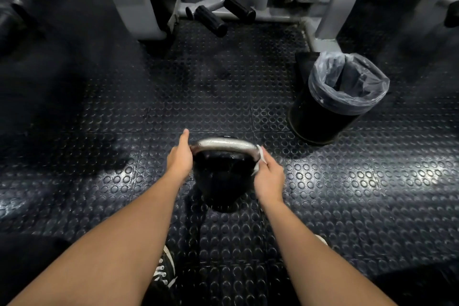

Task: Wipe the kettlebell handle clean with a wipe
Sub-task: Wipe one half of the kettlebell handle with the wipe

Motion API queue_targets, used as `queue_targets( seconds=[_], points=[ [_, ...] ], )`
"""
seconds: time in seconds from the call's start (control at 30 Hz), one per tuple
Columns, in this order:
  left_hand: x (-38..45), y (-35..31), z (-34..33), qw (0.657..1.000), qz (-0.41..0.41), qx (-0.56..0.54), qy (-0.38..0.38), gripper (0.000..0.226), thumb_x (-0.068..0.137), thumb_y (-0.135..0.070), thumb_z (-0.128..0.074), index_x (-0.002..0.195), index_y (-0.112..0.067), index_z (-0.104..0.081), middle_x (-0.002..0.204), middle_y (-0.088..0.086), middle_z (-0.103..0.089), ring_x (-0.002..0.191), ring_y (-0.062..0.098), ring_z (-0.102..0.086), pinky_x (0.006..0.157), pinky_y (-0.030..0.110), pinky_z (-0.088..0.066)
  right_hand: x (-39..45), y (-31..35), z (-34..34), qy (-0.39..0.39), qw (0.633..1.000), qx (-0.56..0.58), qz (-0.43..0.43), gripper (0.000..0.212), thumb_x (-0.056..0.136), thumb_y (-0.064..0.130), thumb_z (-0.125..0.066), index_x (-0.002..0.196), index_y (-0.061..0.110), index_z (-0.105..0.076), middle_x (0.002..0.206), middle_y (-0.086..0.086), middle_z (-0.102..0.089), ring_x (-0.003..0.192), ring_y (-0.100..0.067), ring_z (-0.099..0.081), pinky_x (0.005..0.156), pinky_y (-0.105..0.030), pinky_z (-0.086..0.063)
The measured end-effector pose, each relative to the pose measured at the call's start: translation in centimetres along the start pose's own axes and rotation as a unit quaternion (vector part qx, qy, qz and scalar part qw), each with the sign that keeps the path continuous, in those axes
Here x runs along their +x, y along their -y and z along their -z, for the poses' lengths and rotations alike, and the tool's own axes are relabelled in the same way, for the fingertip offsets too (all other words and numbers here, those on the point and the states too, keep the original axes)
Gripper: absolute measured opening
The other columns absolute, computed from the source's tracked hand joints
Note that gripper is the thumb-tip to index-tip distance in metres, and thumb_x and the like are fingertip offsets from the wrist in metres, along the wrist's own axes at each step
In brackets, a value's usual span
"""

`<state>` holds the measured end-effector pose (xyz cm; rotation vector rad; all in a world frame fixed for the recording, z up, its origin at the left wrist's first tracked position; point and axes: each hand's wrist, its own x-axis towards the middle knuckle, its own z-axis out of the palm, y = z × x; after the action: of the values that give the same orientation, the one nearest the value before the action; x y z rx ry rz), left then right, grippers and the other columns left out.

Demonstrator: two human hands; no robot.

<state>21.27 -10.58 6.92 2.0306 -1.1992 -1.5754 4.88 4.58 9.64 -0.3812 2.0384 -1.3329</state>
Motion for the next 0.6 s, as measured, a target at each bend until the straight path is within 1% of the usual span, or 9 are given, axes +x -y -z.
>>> queue_targets(
  seconds=[0.03, 0.1, 0.17, 0.23, 0.27, 0.33, 0.4, 0.5, 0.6],
  points=[
    [0.2, 0.2, -0.1, 1.000, 0.006, -0.008, 0.000, 0.131, 0.056, -0.111, -0.024, 0.135, -0.018, -0.071, 0.140, 0.009, -0.070, 0.128, 0.034, -0.065, 0.117, 0.059, -0.041, -0.7, -0.1, 0.2, -0.003, 1.000, -0.019, 0.006, 0.043, 0.102, 0.010, -0.042, 0.137, 0.031, -0.055, 0.102, 0.031, -0.057, 0.078, 0.013, -0.056, 0.069, 0.000, -0.042],
    [0.7, 0.3, -0.1, 1.000, 0.005, 0.000, 0.003, 0.140, 0.051, -0.117, -0.021, 0.138, -0.019, -0.069, 0.144, 0.008, -0.068, 0.132, 0.034, -0.063, 0.119, 0.062, -0.038, -1.8, -0.5, 0.1, -0.006, 0.998, -0.058, 0.002, 0.046, 0.103, 0.011, -0.040, 0.141, 0.034, -0.049, 0.098, 0.025, -0.059, 0.076, 0.010, -0.056, 0.069, -0.004, -0.043],
    [0.7, 0.4, 0.0, 1.000, 0.004, 0.007, 0.005, 0.148, 0.045, -0.119, -0.017, 0.140, -0.017, -0.067, 0.145, 0.009, -0.067, 0.134, 0.035, -0.062, 0.120, 0.062, -0.036, -1.9, -1.0, -0.4, -0.008, 0.997, -0.074, -0.011, 0.047, 0.103, 0.012, -0.039, 0.144, 0.034, -0.046, 0.101, 0.015, -0.066, 0.075, -0.006, -0.061, 0.067, -0.014, -0.047],
    [0.6, 0.4, -0.1, 1.000, 0.001, 0.004, 0.003, 0.147, 0.048, -0.118, -0.018, 0.142, -0.015, -0.066, 0.147, 0.011, -0.066, 0.135, 0.035, -0.061, 0.120, 0.063, -0.036, -1.4, -0.6, -0.9, -0.022, 0.998, -0.065, -0.015, 0.047, 0.102, 0.009, -0.039, 0.144, 0.029, -0.046, 0.102, 0.015, -0.064, 0.078, -0.019, -0.064, 0.062, -0.019, -0.048],
    [0.4, 0.2, -0.1, 1.000, 0.001, 0.002, 0.003, 0.145, 0.049, -0.117, -0.020, 0.142, -0.016, -0.066, 0.147, 0.011, -0.065, 0.136, 0.035, -0.061, 0.121, 0.063, -0.036, -1.2, -0.1, -1.1, -0.031, 0.998, -0.060, -0.008, 0.047, 0.102, 0.009, -0.038, 0.144, 0.029, -0.045, 0.103, 0.011, -0.066, 0.080, -0.021, -0.063, 0.066, -0.020, -0.051],
    [0.1, 0.0, 0.0, 1.000, -0.002, 0.001, 0.001, 0.139, 0.054, -0.114, -0.022, 0.142, -0.017, -0.066, 0.149, 0.011, -0.064, 0.137, 0.036, -0.059, 0.121, 0.063, -0.036, -1.1, 0.3, -1.4, -0.042, 0.997, -0.067, 0.006, 0.048, 0.103, 0.013, -0.037, 0.145, 0.034, -0.042, 0.107, 0.001, -0.067, 0.083, -0.015, -0.058, 0.074, -0.016, -0.050],
    [0.0, -0.1, -0.1, 1.000, -0.008, 0.003, 0.001, 0.133, 0.060, -0.109, -0.019, 0.142, -0.015, -0.066, 0.149, 0.013, -0.064, 0.138, 0.037, -0.058, 0.121, 0.062, -0.036, -1.7, -0.1, -1.4, -0.040, 0.995, -0.089, 0.011, 0.047, 0.103, 0.015, -0.037, 0.145, 0.037, -0.040, 0.106, 0.002, -0.061, 0.078, -0.006, -0.054, 0.074, -0.012, -0.050],
    [0.3, -0.1, -0.1, 1.000, -0.007, 0.013, 0.005, 0.134, 0.060, -0.109, -0.016, 0.142, -0.015, -0.067, 0.147, 0.011, -0.066, 0.137, 0.035, -0.060, 0.121, 0.062, -0.035, -2.3, -1.7, -1.8, -0.023, 0.995, -0.093, -0.015, 0.049, 0.102, 0.017, -0.036, 0.145, 0.038, -0.040, 0.106, -0.004, -0.068, 0.088, -0.017, -0.056, 0.090, -0.033, -0.052],
    [0.1, -0.2, -0.1, 1.000, -0.003, 0.008, 0.001, 0.133, 0.060, -0.108, -0.015, 0.140, -0.016, -0.068, 0.145, 0.010, -0.067, 0.135, 0.035, -0.060, 0.121, 0.061, -0.036, -2.0, -1.4, -2.3, -0.036, 0.997, -0.062, -0.042, 0.049, 0.101, 0.014, -0.036, 0.144, 0.036, -0.042, 0.088, 0.007, -0.064, 0.079, -0.015, -0.055, 0.083, -0.036, -0.053]
  ],
)
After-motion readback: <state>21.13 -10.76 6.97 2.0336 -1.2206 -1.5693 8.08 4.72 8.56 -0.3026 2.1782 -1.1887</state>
